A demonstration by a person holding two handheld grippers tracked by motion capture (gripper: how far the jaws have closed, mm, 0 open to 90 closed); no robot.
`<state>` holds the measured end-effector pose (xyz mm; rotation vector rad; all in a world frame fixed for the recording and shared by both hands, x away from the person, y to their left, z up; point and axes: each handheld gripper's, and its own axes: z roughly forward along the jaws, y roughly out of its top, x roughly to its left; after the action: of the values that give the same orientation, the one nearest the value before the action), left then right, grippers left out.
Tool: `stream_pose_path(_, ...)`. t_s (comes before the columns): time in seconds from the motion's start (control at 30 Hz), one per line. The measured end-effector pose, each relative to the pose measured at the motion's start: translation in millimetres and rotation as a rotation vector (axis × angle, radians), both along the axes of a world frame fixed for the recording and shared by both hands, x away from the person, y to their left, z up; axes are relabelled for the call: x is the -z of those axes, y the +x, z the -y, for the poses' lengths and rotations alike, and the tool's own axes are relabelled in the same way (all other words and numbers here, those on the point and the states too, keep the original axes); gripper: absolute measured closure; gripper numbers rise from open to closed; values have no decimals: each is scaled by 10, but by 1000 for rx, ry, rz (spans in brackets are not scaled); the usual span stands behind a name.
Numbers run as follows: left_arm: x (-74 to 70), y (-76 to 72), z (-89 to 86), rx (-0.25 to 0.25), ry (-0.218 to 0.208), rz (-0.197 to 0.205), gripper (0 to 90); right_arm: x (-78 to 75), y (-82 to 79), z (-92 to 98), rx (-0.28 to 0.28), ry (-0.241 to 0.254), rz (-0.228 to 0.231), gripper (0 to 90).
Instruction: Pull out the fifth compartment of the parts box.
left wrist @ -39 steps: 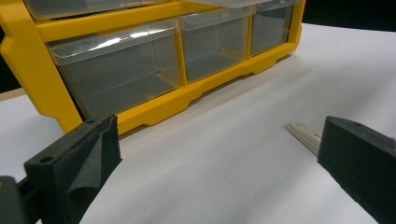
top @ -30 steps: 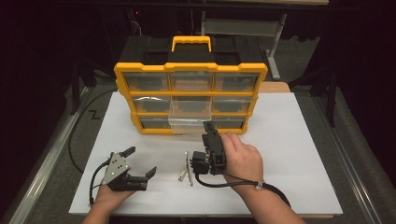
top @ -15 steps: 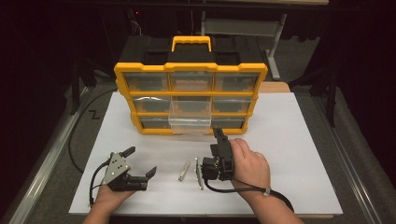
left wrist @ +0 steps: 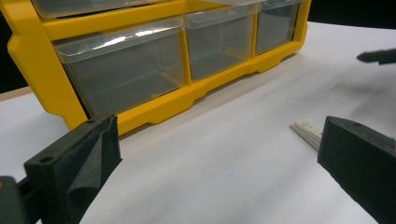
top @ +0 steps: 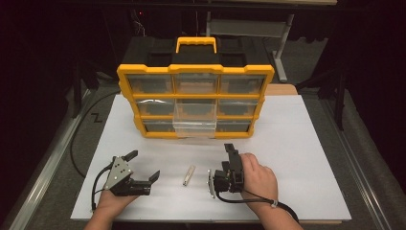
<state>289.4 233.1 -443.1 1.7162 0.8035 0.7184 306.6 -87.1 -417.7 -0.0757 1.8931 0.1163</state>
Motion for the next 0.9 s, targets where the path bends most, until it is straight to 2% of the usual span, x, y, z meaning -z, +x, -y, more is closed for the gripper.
stream_pose_path(0.27, 7, 11, 2, -11, 9, 1, 2, 233, 49, 108, 34, -3, -33, 233)
stream_pose_path(0.47, 5, 5, 7, -17, 10, 3, 2, 295, 90, 192, 56, -2, -48, 214)
stream_pose_path(0.5, 8, 6, 14, -15, 11, 1, 2, 308, 94, 213, 56, 5, -40, 199)
stream_pose_path(0.63, 14, 6, 32, -15, 20, 3, 2, 328, 78, 264, 50, -1, -53, 159)
stream_pose_path(0.7, 17, 16, 32, -17, 15, -8, 2, 324, 63, 283, 51, 10, -62, 135)
stream_pose_path(0.8, 18, 24, 30, -20, 17, -14, 2, 302, 70, 300, 49, 27, -44, 48)
stream_pose_path(0.83, 18, 25, 27, -21, 15, -14, 2, 302, 73, 305, 58, 38, -50, 21)
stream_pose_path(0.87, 17, 24, 26, -20, 15, -14, 2, 310, 80, 313, 65, 51, -63, 7)
stream_pose_path(0.9, 18, 23, 25, -20, 17, -12, 2, 307, 87, 317, 50, 45, -48, 7)
